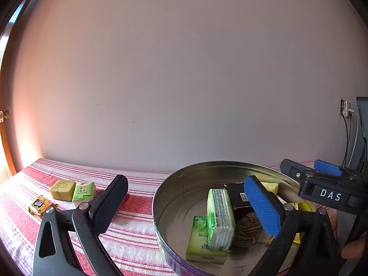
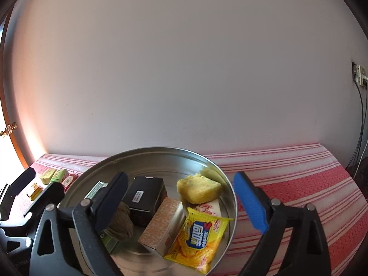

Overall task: Organize objects
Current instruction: 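Carry the rope ball and biscuit pack over the tin and release both inside, then withdraw both open tools from the tin toward the remaining snacks, then grasp the yellow XianWei biscuit pack with the left tool while the right tool grasps the red mooncake pack, then carry the XianWei pack and red mooncake pack over the tin and release both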

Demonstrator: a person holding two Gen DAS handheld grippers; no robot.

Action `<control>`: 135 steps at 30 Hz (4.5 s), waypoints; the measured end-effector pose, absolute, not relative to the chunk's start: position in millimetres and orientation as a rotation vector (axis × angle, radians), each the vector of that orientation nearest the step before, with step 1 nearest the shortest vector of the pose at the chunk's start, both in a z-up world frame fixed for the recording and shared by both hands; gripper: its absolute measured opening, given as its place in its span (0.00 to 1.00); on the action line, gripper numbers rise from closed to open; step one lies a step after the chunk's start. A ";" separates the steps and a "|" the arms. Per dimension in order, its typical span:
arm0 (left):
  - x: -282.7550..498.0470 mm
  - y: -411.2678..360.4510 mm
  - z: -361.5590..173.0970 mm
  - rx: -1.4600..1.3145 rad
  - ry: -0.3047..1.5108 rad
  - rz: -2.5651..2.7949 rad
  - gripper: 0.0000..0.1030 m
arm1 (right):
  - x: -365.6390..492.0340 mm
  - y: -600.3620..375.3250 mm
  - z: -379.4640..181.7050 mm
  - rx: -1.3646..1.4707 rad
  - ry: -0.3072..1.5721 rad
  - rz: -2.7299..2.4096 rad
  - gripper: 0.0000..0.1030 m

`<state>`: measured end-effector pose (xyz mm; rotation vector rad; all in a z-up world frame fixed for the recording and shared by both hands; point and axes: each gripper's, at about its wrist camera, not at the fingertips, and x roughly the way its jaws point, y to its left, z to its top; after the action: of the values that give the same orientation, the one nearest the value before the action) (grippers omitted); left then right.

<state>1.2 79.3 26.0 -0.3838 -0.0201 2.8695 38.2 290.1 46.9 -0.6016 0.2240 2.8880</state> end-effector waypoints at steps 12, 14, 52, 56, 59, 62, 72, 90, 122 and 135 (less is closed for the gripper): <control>-9.7 57.3 5.1 -0.457 0.082 3.026 0.99 | 66.1 293.1 60.0 -0.333 0.213 2.764 1.00; -15.4 58.3 0.0 -0.484 0.086 3.030 0.99 | 66.5 289.0 58.4 -0.336 0.216 2.786 1.00; -49.4 -91.3 -12.6 -0.766 0.022 3.121 0.99 | 55.6 159.8 28.5 -0.394 0.093 2.824 1.00; -70.6 -120.1 -23.0 -0.944 -0.031 3.093 0.99 | 38.5 125.8 25.0 -0.448 0.074 2.873 1.00; -85.9 -135.5 -31.8 -1.051 -0.079 3.067 0.99 | 26.1 101.5 22.7 -0.483 0.077 2.909 1.00; -100.1 -143.0 -41.9 -1.169 -0.084 2.995 0.99 | 7.9 75.8 18.9 -0.542 0.065 2.928 1.00; -140.0 -151.4 -68.2 -1.391 -0.133 2.837 0.99 | -55.1 19.9 5.2 -0.746 0.047 2.941 0.91; -126.9 -184.5 -48.9 -1.306 -0.381 2.895 0.71 | -160.3 29.9 -29.1 -1.127 0.317 2.721 0.79; -109.2 -180.2 -38.5 -1.123 -0.277 3.033 0.71 | -124.7 14.2 -19.6 -1.010 0.051 2.882 0.40; -58.1 -140.0 -10.0 -0.789 -0.186 3.084 0.71 | -37.7 17.4 8.5 -0.702 -0.114 2.959 0.40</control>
<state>-58.1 -140.0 -10.0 -0.7887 -0.1856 3.0842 -37.7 17.4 8.5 -0.7016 -0.1138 2.9594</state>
